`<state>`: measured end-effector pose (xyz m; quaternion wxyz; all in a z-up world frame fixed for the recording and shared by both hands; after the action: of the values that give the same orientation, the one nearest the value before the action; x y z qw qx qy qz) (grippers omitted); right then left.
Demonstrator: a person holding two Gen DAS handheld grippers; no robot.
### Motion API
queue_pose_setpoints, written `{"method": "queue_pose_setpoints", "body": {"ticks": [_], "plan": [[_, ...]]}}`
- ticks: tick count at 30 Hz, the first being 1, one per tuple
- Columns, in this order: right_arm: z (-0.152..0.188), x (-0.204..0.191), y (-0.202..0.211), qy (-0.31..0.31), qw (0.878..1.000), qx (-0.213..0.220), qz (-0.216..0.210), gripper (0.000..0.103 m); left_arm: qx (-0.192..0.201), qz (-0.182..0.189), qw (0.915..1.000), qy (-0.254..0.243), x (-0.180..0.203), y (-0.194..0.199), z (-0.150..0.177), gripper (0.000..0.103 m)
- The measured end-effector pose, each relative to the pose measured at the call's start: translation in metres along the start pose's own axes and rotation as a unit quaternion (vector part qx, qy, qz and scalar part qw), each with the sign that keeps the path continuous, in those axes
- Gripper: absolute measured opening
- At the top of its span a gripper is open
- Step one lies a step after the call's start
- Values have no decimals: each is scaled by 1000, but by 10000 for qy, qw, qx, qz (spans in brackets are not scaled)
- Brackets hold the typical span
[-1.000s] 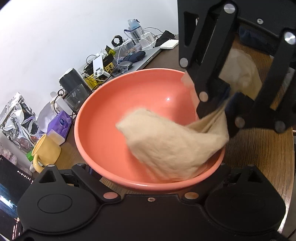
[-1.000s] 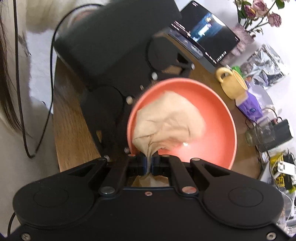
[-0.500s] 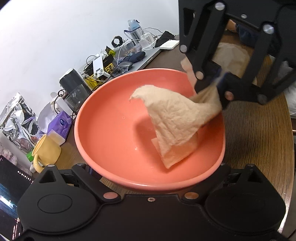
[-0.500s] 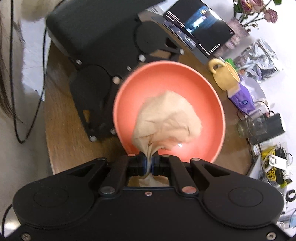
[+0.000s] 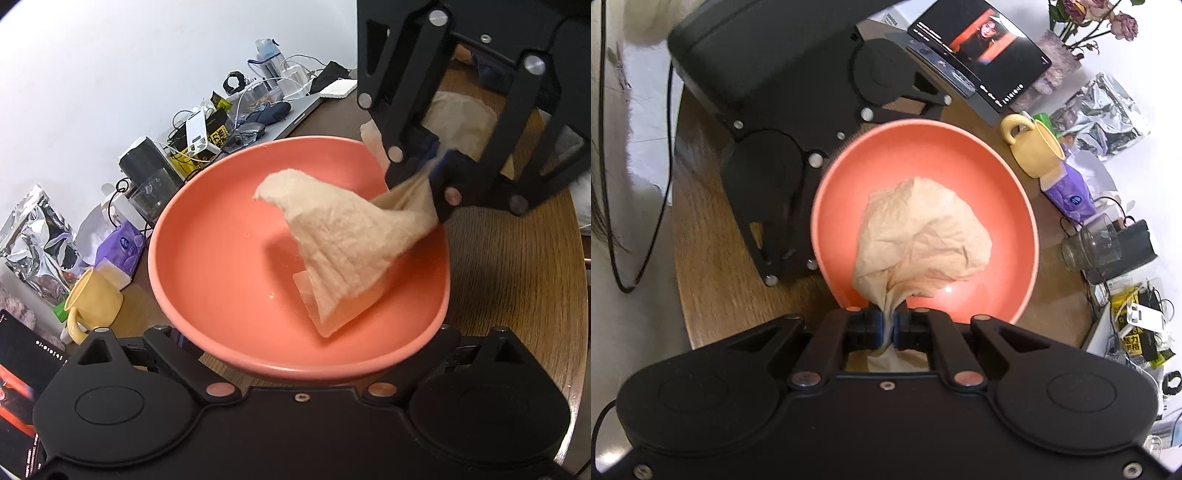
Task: Clean bowl
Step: 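Sweep the beige cloth around the bowl's inner wall with the right gripper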
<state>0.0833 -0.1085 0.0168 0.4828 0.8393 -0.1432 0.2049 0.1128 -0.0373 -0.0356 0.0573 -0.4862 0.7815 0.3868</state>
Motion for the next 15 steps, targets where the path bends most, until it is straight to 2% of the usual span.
{"method": "queue_pose_setpoints", "body": {"ticks": [9, 12, 15], "plan": [[4, 16, -6, 112, 9987, -132, 479, 6, 16, 1, 10000, -12, 2, 1, -3, 96], [4, 15, -7, 72, 9991, -91, 416, 6, -5, 0, 10000, -9, 2, 0, -3, 96], [6, 11, -6, 29, 9998, 9, 177, 6, -13, 12, 10000, -12, 1, 0, -2, 96]]}}
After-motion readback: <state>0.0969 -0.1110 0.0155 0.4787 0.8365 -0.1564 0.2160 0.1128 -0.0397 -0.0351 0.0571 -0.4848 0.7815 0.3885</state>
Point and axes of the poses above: each gripper's, at about its wrist camera, not at the fingertips, and y roughly against the way its jaws point, x to its right, z to its underside, the point moved 3 cm from there along -y, roughly the way its jaws point, and after that the axes turned 4 degrees about x, right-handed, at the moved point
